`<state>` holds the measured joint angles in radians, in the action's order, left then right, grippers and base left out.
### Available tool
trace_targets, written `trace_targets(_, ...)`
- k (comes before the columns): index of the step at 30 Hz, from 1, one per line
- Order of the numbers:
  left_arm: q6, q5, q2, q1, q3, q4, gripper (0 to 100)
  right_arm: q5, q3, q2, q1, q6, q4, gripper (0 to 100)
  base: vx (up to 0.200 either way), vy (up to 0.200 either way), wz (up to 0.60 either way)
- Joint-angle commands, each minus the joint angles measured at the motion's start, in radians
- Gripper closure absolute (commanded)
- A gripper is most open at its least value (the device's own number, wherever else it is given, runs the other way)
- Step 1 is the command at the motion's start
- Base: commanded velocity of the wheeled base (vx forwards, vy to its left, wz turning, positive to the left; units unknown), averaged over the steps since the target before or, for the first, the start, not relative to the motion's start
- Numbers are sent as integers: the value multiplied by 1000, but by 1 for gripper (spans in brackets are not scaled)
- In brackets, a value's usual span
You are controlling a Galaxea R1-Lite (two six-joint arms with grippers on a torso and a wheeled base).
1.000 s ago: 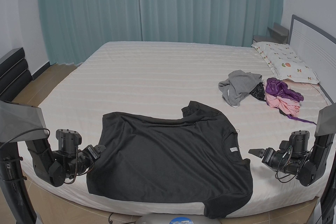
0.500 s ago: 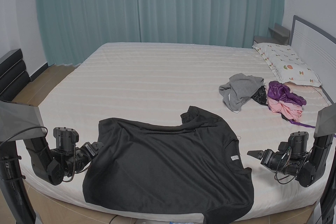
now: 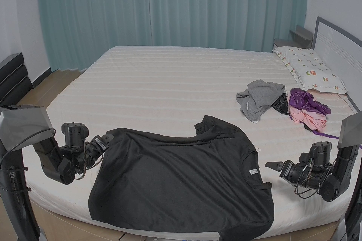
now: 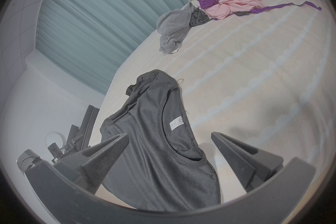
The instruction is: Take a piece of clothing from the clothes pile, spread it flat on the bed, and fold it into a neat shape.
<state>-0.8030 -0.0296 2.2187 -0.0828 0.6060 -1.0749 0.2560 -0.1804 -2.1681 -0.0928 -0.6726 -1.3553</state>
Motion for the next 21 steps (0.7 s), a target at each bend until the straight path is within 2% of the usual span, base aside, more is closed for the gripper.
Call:
trace_targets(1, 16, 8, 171, 31, 252, 90, 0, 0, -4, -2, 4, -25, -1, 0, 0, 0, 0)
trace_targets(7, 45, 59, 295, 58, 511, 196, 0, 0, -10, -26, -1, -42, -1, 0, 0, 0, 0)
trace_targets(10, 120, 60, 363, 63, 597, 205, 0, 2, -11, -27, -1, -42, -1, 0, 0, 0, 0)
trace_targets(13, 185, 60, 406, 64, 653, 208, 0, 0, -14, -26, -1, -42, -1, 0, 0, 0, 0)
trace_targets(21, 192, 51, 453, 63, 726, 204, 0, 0, -13, -27, -4, -42, 1, 0, 0, 0, 0)
